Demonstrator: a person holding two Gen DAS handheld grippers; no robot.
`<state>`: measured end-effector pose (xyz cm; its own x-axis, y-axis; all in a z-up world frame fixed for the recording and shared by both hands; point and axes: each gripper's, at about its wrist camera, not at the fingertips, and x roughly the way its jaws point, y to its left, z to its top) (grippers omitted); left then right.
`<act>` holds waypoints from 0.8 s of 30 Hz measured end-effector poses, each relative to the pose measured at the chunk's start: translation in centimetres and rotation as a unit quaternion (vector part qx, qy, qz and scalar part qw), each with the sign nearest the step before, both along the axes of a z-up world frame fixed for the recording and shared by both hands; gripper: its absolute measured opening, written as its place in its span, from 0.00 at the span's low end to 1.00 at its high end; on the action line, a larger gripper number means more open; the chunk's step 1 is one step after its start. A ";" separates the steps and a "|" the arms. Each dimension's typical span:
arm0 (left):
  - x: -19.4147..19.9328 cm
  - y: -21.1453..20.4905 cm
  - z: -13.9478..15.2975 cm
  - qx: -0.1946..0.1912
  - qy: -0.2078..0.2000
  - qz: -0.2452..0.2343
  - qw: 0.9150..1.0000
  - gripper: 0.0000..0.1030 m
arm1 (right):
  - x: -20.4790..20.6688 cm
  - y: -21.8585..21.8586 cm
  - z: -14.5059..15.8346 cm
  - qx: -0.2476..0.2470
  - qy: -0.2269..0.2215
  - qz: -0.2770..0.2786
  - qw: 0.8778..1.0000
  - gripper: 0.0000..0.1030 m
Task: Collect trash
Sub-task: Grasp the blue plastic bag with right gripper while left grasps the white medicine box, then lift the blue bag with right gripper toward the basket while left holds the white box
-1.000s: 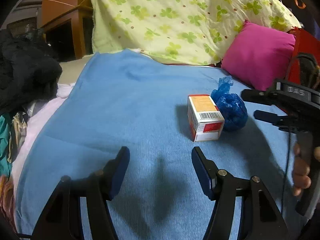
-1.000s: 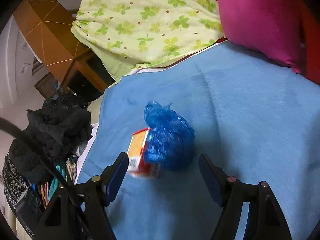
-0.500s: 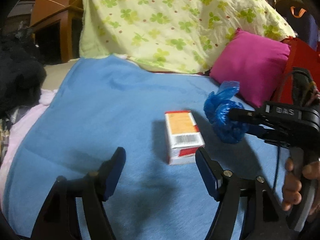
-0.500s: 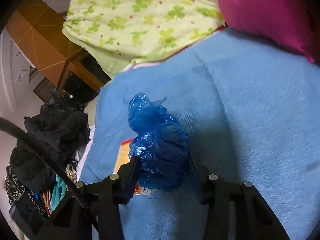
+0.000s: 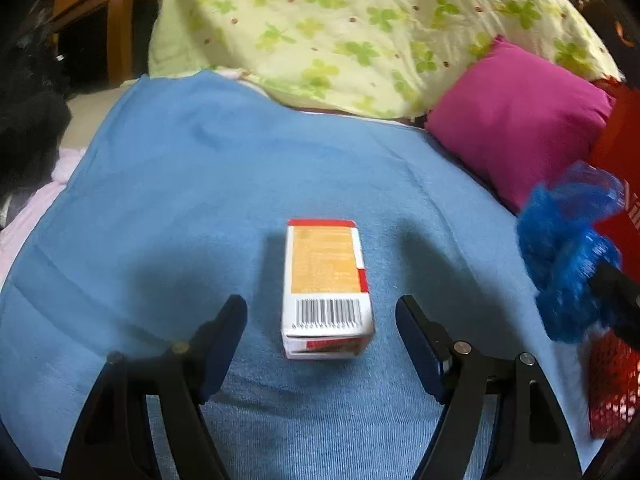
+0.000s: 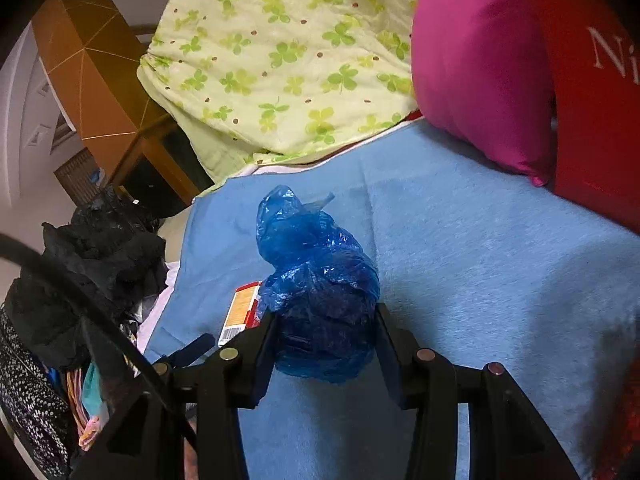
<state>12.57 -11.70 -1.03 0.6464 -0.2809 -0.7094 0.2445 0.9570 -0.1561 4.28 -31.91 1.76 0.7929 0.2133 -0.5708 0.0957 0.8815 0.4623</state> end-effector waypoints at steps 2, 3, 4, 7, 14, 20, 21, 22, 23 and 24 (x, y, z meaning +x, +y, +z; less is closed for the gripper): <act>0.5 0.2 -0.3 -0.013 0.014 -0.004 1.000 0.47 | -0.2 0.2 0.2 -0.001 -0.003 0.001 1.000 0.47; 0.6 0.2 -0.5 -0.012 0.021 -0.004 1.000 0.47 | -0.5 0.2 0.2 -0.002 -0.004 0.003 1.000 0.47; 0.7 0.1 -0.5 -0.010 0.017 -0.004 1.000 0.47 | -0.9 0.3 0.3 -0.004 -0.005 0.005 1.000 0.47; 0.3 0.1 -0.4 0.000 0.015 -0.007 1.000 0.46 | -2.0 0.5 0.5 -0.002 -0.011 0.010 1.000 0.47; -2.0 1.0 1.7 0.002 -0.004 0.005 1.000 0.46 | -5.3 0.8 1.6 -0.013 -0.040 0.014 0.999 0.47; -5.7 1.4 4.6 0.035 -0.056 0.006 0.998 0.46 | -8.4 1.8 2.7 -0.038 -0.066 0.020 0.997 0.47; -6.6 1.4 5.2 0.043 -0.066 0.006 0.997 0.46 | -9.0 2.0 2.9 -0.043 -0.071 0.021 0.996 0.47; -7.1 1.5 5.5 0.046 -0.071 0.005 0.996 0.46 | -9.5 2.0 2.9 -0.045 -0.075 0.022 0.996 0.47; -8.0 1.6 6.1 0.048 -0.079 0.003 0.996 0.46 | -10.0 2.1 3.0 -0.047 -0.079 0.022 0.996 0.47; -8.6 1.6 6.5 0.048 -0.084 0.003 0.995 0.46 | -10.5 2.1 3.2 -0.048 -0.085 0.023 0.995 0.47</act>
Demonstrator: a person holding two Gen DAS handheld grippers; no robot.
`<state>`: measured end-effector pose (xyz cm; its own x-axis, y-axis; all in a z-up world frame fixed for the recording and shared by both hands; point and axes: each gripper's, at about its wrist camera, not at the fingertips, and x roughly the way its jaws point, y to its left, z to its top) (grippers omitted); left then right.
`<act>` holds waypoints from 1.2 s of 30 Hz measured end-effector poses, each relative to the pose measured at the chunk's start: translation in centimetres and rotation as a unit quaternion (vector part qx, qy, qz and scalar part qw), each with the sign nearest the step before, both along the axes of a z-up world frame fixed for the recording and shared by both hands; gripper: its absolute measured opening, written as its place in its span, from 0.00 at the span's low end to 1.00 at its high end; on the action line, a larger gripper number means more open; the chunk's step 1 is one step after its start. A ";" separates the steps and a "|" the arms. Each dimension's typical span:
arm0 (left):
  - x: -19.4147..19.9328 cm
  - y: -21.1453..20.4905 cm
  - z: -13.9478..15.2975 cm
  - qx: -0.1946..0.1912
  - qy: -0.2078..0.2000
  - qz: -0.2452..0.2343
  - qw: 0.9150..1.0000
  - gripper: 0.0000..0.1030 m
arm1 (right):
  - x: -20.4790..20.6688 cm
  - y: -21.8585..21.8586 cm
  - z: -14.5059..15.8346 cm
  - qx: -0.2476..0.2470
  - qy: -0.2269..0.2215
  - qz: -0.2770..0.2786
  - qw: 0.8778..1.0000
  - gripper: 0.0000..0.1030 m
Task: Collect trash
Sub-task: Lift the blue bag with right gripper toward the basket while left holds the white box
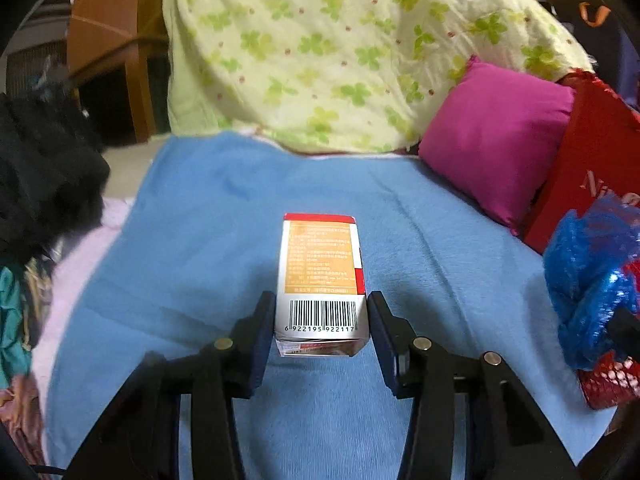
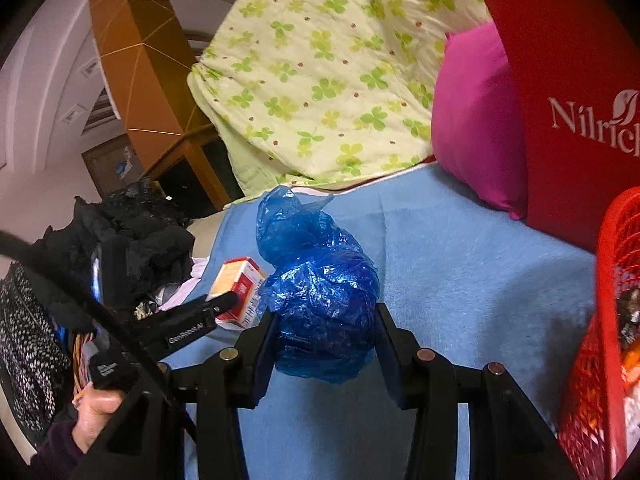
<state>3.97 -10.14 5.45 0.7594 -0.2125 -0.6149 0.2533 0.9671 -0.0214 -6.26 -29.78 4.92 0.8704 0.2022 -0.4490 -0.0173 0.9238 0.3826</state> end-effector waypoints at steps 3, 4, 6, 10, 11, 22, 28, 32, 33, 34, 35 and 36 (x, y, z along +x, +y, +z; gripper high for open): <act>-2.3 0.2 1.6 0.000 -0.018 0.002 1.000 0.46 | -1.8 0.2 0.2 -0.001 -0.014 0.001 1.000 0.47; -3.1 0.1 2.1 0.003 -0.027 0.002 1.000 0.46 | -2.2 0.3 0.2 -0.003 -0.017 0.000 1.000 0.47; -4.7 -0.1 2.8 0.010 -0.045 0.003 0.999 0.46 | -3.3 0.2 0.3 -0.002 -0.023 -0.001 1.000 0.47; -7.6 -0.3 3.0 0.015 -0.058 0.006 0.998 0.47 | -5.1 0.2 0.5 0.001 -0.030 0.000 1.000 0.47; -8.3 -0.3 3.0 0.012 -0.055 0.008 0.998 0.47 | -5.6 0.2 0.4 0.001 -0.030 0.001 1.000 0.47; -14.4 -1.0 3.8 0.028 -0.051 0.001 0.998 0.47 | -10.4 0.5 0.2 -0.012 -0.032 0.010 0.999 0.47; -16.6 -1.5 5.1 0.040 -0.066 -0.001 0.997 0.47 | -12.0 0.2 0.6 -0.008 -0.045 0.010 0.999 0.47; -17.4 -1.9 5.6 0.042 -0.071 -0.002 0.997 0.47 | -12.4 -0.4 0.6 -0.001 -0.049 0.008 0.999 0.47; -17.5 -2.0 5.7 0.043 -0.073 -0.003 0.996 0.47 | -12.4 -0.5 0.6 0.001 -0.050 0.008 0.999 0.47; -17.7 -2.1 5.7 0.045 -0.074 -0.004 0.996 0.47 | -12.4 -0.5 0.7 0.001 -0.051 0.008 0.999 0.47; -17.8 -2.2 5.7 0.046 -0.075 -0.005 0.996 0.47 | -12.5 -0.5 0.7 -0.001 -0.053 0.008 0.999 0.47; -17.9 -2.4 5.7 0.047 -0.074 -0.006 0.996 0.47 | -12.6 -0.5 0.7 -0.002 -0.054 0.008 0.999 0.47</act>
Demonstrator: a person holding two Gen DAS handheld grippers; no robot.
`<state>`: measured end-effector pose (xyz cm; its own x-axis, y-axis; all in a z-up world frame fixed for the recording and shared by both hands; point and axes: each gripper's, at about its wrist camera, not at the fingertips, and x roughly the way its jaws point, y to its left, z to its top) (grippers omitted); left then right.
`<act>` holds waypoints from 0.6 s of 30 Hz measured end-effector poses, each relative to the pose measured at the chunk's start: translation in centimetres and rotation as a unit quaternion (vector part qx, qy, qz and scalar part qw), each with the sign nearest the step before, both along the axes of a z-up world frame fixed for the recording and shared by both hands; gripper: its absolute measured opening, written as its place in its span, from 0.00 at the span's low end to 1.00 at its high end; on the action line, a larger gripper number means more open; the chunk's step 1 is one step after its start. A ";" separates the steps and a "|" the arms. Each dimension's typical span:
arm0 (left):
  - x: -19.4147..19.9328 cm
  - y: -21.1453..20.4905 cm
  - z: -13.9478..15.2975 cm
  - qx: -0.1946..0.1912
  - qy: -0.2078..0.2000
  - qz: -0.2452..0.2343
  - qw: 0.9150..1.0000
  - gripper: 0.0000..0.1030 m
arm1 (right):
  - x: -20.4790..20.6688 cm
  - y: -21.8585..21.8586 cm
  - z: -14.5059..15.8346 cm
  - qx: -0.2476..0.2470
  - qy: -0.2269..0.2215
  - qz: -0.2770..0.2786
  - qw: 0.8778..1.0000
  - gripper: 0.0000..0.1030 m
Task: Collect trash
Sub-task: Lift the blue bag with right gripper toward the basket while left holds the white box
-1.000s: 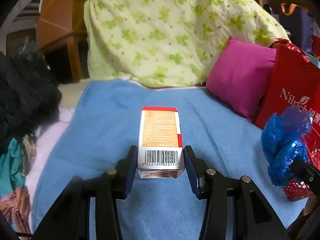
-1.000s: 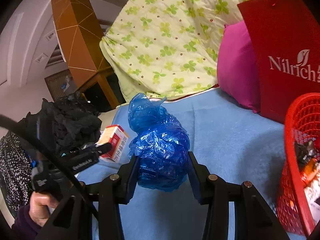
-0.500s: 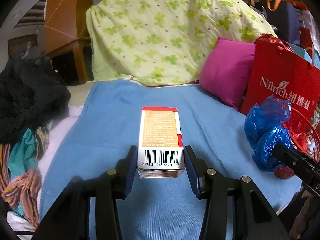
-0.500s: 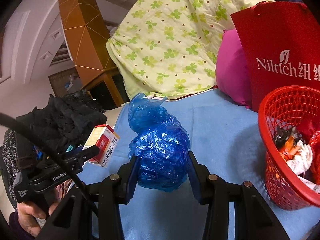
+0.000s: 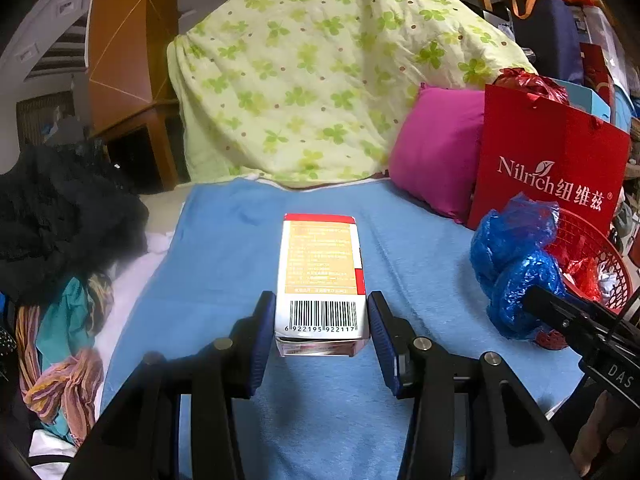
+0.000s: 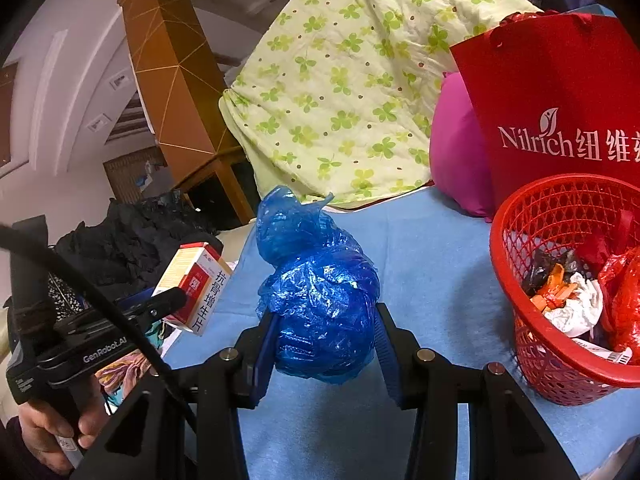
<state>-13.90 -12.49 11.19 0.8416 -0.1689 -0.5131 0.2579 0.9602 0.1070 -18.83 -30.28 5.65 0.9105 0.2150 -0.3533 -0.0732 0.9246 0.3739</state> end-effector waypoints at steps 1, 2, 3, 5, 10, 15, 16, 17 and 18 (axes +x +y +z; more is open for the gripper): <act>-0.1 -0.1 0.0 0.000 0.000 -0.001 1.000 0.47 | 0.0 0.0 0.0 0.001 -0.001 0.001 1.000 0.47; -0.1 -0.2 0.0 0.001 0.000 -0.001 1.000 0.47 | 0.0 -0.1 0.0 0.001 -0.001 0.002 1.000 0.47; -0.2 -0.3 0.0 0.001 -0.001 -0.001 1.000 0.47 | -0.1 -0.2 0.0 0.002 -0.002 0.001 1.000 0.47; -0.3 -0.4 0.0 0.001 0.001 -0.001 1.000 0.47 | -0.3 -0.1 0.0 0.002 -0.003 -0.001 1.000 0.47; -0.3 -0.5 0.0 0.002 0.003 0.000 1.000 0.47 | -0.7 -0.6 0.0 0.007 -0.006 -0.006 1.000 0.47; -0.5 -0.7 -0.2 0.006 0.004 0.000 1.000 0.47 | -1.0 -0.7 0.2 0.008 -0.011 -0.009 1.000 0.47; -0.5 -0.6 -0.3 0.005 0.006 0.000 1.000 0.47 | -1.0 -0.6 0.3 0.007 -0.012 -0.009 1.000 0.47; -0.5 -0.6 -0.4 0.005 0.007 0.001 1.000 0.47 | -1.0 -0.6 0.3 0.005 -0.012 -0.008 1.000 0.47; -0.5 -0.6 -0.5 0.005 0.008 0.001 1.000 0.47 | -1.0 -0.5 0.3 0.004 -0.012 -0.007 1.000 0.47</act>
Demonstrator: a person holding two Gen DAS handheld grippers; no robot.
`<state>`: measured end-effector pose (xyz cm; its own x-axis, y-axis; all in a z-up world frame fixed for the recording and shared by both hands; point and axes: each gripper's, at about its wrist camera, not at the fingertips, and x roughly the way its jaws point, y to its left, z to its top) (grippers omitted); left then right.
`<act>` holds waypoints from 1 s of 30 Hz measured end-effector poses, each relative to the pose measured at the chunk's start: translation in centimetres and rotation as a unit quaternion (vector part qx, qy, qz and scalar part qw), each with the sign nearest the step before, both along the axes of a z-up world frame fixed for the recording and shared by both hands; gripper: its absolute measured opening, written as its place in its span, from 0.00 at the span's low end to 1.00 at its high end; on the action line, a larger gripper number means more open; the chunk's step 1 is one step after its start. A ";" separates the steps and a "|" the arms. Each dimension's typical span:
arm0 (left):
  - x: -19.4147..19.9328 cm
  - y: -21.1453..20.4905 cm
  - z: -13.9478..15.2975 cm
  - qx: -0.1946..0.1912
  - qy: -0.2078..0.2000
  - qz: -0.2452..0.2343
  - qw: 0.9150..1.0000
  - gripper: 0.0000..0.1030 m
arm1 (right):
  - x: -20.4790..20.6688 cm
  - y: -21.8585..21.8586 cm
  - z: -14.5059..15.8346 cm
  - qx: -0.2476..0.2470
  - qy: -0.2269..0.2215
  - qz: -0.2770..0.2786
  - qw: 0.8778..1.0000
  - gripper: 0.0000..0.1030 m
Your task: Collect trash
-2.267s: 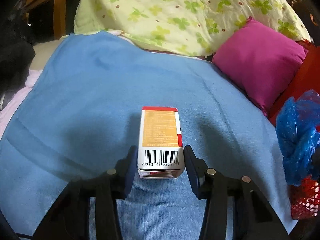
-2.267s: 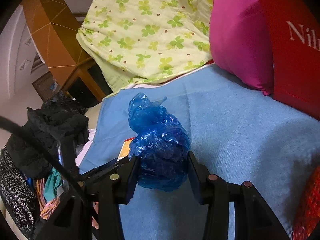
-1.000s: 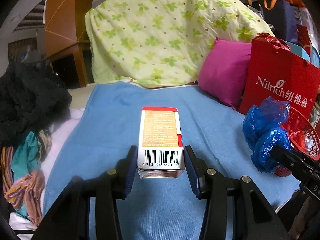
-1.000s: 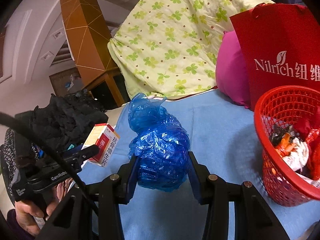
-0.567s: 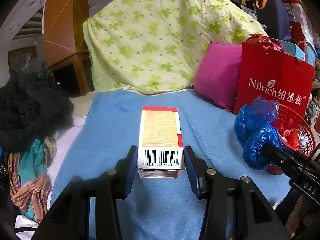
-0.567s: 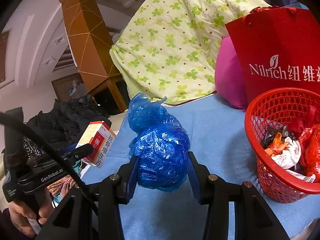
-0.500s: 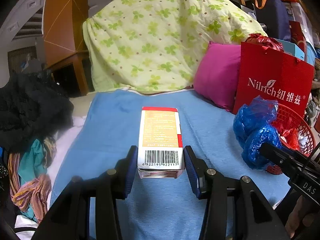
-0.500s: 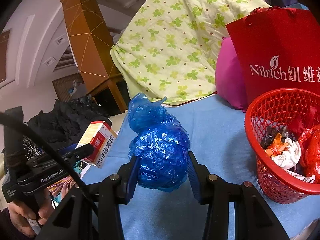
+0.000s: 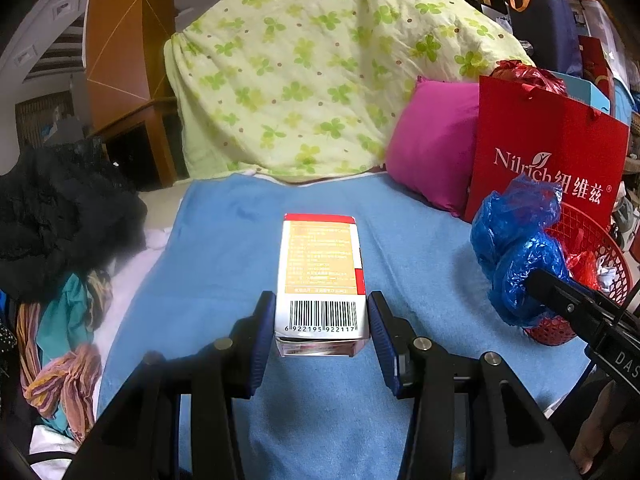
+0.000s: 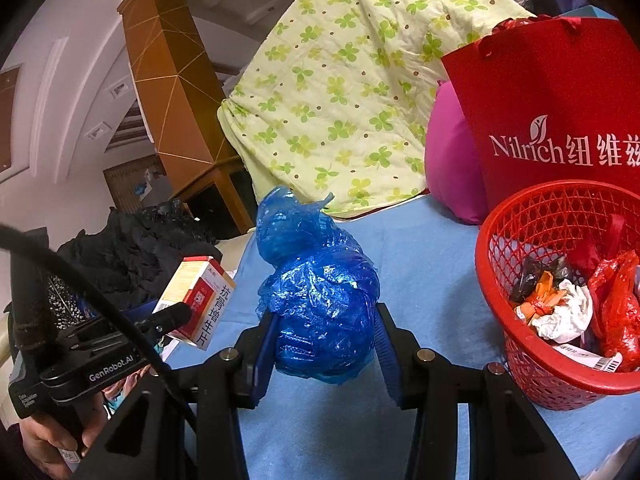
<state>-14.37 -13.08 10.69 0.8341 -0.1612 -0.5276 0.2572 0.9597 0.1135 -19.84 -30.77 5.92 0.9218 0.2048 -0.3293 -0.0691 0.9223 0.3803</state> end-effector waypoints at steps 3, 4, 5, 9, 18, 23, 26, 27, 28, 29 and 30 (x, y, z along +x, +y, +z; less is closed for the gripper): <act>0.0 0.1 -0.1 -0.001 0.002 0.000 1.000 0.47 | 0.0 0.1 0.0 -0.002 -0.001 0.001 1.000 0.47; 0.1 0.2 -0.2 -0.001 0.003 0.000 1.000 0.47 | 0.0 0.1 0.0 -0.002 -0.001 0.001 1.000 0.47; 0.1 0.2 -0.2 0.000 0.003 0.000 1.000 0.47 | 0.1 0.0 0.1 -0.002 -0.001 0.001 1.000 0.47; 0.1 0.3 -0.3 -0.002 0.005 0.000 1.000 0.47 | 0.1 -0.2 0.0 0.001 -0.002 -0.001 1.000 0.47; 0.1 0.6 -0.6 0.000 0.005 0.000 1.000 0.47 | 0.2 -0.3 0.3 -0.002 -0.004 0.000 1.000 0.47; 0.2 0.7 -0.5 -0.001 0.008 -0.001 1.000 0.47 | 0.1 -0.4 0.3 0.000 -0.005 0.001 1.000 0.47; 0.2 0.6 -0.5 0.001 0.007 -0.001 1.000 0.47 | 0.1 -0.4 0.3 -0.001 -0.006 0.000 1.000 0.47; 0.2 0.7 -0.5 0.002 0.006 -0.002 1.000 0.47 | 0.1 -0.4 0.3 -0.001 -0.005 0.000 1.000 0.47; 0.2 0.6 -0.5 0.002 0.007 -0.003 1.000 0.47 | 0.1 -0.4 0.3 0.000 -0.005 0.001 1.000 0.47; 0.3 0.6 -0.5 0.002 0.008 -0.004 1.000 0.47 | 0.1 -0.4 0.3 0.000 -0.006 0.001 1.000 0.47; 0.3 0.6 -0.5 0.003 0.008 -0.004 1.000 0.47 | 0.1 -0.4 0.3 -0.001 -0.006 0.001 1.000 0.47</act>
